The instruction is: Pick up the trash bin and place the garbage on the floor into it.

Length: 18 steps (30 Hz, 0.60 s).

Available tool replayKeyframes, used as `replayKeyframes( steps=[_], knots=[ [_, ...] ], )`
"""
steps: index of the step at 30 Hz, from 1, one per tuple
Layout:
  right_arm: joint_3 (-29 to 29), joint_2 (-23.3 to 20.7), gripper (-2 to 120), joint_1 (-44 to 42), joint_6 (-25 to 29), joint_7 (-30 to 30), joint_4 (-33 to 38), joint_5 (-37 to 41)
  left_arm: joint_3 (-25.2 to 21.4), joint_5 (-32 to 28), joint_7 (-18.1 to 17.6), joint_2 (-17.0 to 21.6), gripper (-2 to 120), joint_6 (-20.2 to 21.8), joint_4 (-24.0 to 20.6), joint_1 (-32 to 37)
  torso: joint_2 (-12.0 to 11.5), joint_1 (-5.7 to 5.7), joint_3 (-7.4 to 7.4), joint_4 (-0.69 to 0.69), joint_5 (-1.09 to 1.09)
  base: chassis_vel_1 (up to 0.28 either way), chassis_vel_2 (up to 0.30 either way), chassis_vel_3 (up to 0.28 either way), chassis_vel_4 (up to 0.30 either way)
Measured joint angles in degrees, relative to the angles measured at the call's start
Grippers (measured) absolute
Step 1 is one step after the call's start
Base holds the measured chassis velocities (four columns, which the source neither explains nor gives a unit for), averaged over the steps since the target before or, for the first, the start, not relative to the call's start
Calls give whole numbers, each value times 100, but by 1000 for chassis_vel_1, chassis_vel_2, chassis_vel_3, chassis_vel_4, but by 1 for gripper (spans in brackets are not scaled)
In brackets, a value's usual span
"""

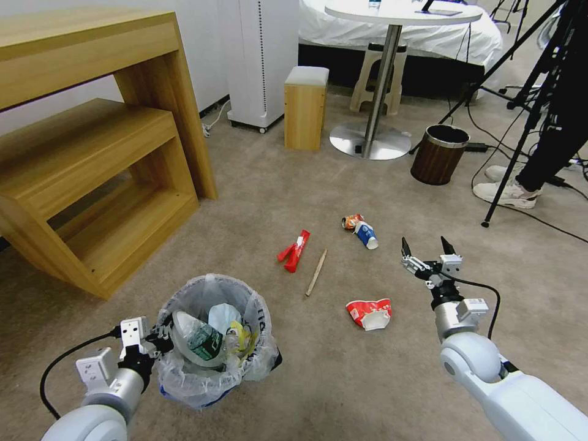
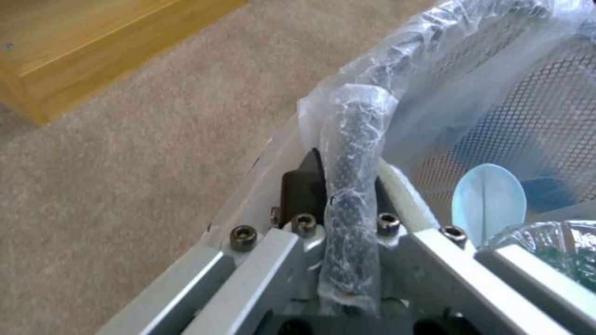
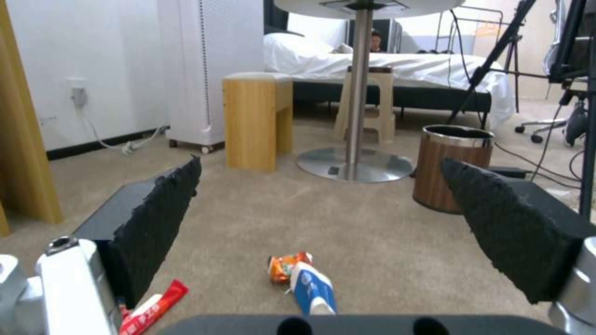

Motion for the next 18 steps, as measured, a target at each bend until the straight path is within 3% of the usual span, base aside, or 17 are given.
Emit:
replayKeyframes(
  steps=[18],
  knots=[
    [-105,4,100,92,66,-64,-99,-98,28,56,-2,-55,0,-26,20,1,0,1,1,-1,0,-106,105,102,-112]
  ],
)
